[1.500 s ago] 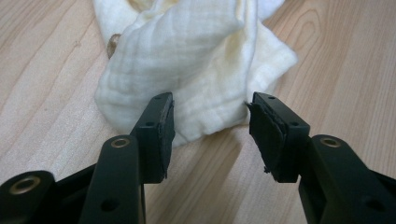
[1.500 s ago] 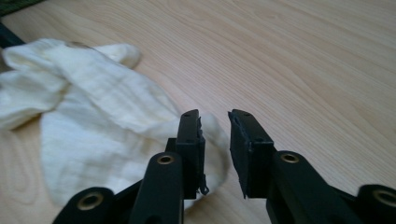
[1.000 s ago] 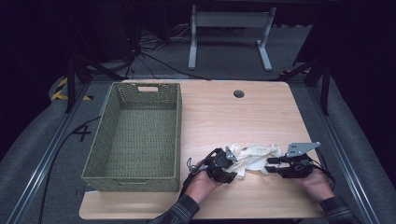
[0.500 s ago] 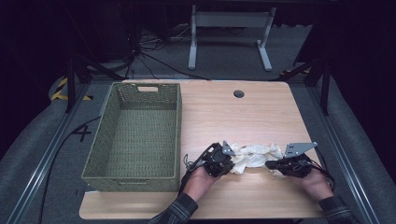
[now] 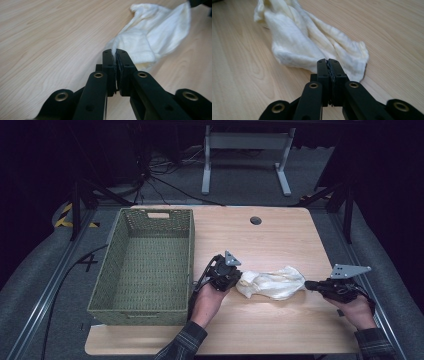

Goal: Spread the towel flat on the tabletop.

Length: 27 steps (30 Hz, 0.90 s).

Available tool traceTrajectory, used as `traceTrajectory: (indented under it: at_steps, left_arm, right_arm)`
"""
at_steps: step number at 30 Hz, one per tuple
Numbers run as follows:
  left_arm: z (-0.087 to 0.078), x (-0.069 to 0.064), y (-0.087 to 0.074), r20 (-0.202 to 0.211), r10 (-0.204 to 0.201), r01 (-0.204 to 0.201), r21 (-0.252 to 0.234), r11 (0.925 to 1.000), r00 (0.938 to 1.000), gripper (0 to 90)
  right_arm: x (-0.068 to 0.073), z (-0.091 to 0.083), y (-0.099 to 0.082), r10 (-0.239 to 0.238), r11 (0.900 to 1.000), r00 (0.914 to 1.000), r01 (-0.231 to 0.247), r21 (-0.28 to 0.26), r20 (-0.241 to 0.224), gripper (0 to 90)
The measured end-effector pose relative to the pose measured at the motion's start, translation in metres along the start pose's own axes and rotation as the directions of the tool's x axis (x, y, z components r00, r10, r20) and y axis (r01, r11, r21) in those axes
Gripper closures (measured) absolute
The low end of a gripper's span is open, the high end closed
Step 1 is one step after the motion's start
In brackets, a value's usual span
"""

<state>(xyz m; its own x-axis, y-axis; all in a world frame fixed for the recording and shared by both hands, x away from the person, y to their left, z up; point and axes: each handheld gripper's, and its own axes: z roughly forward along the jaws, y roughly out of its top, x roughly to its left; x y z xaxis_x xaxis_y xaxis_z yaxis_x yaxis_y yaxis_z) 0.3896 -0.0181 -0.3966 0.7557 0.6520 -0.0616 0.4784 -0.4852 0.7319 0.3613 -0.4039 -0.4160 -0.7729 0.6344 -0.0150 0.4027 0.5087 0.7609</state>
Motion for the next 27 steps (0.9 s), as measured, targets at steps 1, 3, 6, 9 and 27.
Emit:
traceTrajectory:
  at_steps: [1,3,6,9,27]
  left_arm:
    - [0.003,0.002,-0.001,-0.018,-0.001,0.001,0.011,0.9999,0.9998,86.3]
    - [0.008,0.004,-0.004,-0.038,-0.019,0.019,0.022,0.9996,0.9991,86.1]
    - [0.015,0.004,-0.007,-0.072,-0.023,0.026,0.036,0.9990,0.9971,81.2]
    - [0.013,0.005,-0.007,-0.059,-0.029,0.030,0.019,0.9994,0.9979,73.2]
    - [0.039,-0.043,-0.006,0.148,0.077,-0.088,0.068,0.9938,0.9859,67.7]
  right_arm:
    - [-0.003,-0.001,-0.002,0.009,0.9999,0.9998,-0.009,0.005,0.016,88.4]
    - [-0.009,-0.003,-0.005,0.024,0.9997,0.9993,-0.024,0.011,0.029,88.5]
    - [-0.013,-0.002,-0.007,0.033,0.9993,0.9988,-0.033,0.019,0.036,88.2]
    - [-0.012,0.000,-0.005,0.038,0.9993,0.9990,-0.038,0.005,0.024,79.8]
    - [0.031,0.029,0.009,-0.070,0.9960,0.9887,0.077,0.046,-0.132,67.9]
